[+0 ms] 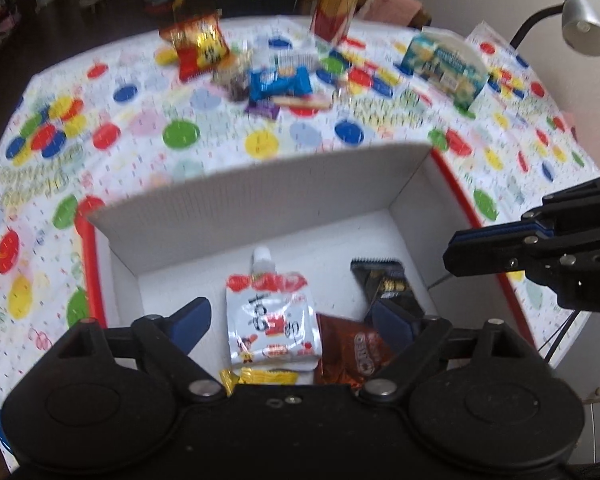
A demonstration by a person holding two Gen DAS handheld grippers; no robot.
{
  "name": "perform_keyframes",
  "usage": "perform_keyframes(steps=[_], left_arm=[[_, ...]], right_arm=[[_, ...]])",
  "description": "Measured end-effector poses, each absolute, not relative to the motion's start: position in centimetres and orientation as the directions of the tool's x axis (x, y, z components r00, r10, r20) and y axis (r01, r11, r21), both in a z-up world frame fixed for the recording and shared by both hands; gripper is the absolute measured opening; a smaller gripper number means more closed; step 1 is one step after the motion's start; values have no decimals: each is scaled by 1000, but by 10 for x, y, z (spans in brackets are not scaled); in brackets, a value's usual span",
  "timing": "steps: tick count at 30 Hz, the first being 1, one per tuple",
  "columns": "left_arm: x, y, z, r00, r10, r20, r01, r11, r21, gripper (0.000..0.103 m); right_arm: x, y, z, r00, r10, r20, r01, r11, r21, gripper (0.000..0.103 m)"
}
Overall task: Organize snacks
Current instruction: 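Open both tools releasing the pouch and packet, then lift away from the box, then grasp the silver foil candy with the left tool while the right tool grasps the orange jelly stick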
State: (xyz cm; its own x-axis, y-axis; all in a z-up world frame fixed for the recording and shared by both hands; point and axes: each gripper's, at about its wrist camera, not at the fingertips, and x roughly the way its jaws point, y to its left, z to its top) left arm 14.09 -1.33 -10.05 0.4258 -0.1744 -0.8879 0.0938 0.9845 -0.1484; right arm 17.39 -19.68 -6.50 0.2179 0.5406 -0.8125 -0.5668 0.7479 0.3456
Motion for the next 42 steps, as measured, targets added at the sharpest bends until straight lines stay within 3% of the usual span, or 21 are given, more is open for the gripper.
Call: perform_keyframes(steps=[8,20,23,24,25,27,30,42], left_arm=[[142,-10,-63,532,-158,-832,91,987,-129,97],[166,3,-34,615,-133,-778,50,990,-130,102],[176,4,-33,624,-118,-773,40,992,-120,102],[180,5,-34,626,-115,-771,37,992,-118,102],[184,5,-34,627,-109,-771,31,993,-115,102],[193,7,-36,629,-98,-771,17,994,-112,102],[209,10,-39,631,-87,-771,-6,993,-117,102],[299,18,-50,639,-21,-769,-111,987,-120,102]], right_arm=[[178,-207,-38,267,568,-779,-576,742,344,9],[204,-219,-16,354,556,-752,-574,764,295,12],[216,-224,-14,369,557,-744,-558,773,302,41],[220,-226,-14,376,557,-740,-556,775,302,57],[224,-227,-14,382,557,-738,-557,776,297,62],[232,-228,-13,387,556,-736,-564,774,288,63],[248,-231,-15,393,553,-735,-559,778,286,80],[360,-248,-38,383,497,-779,-445,838,316,82]])
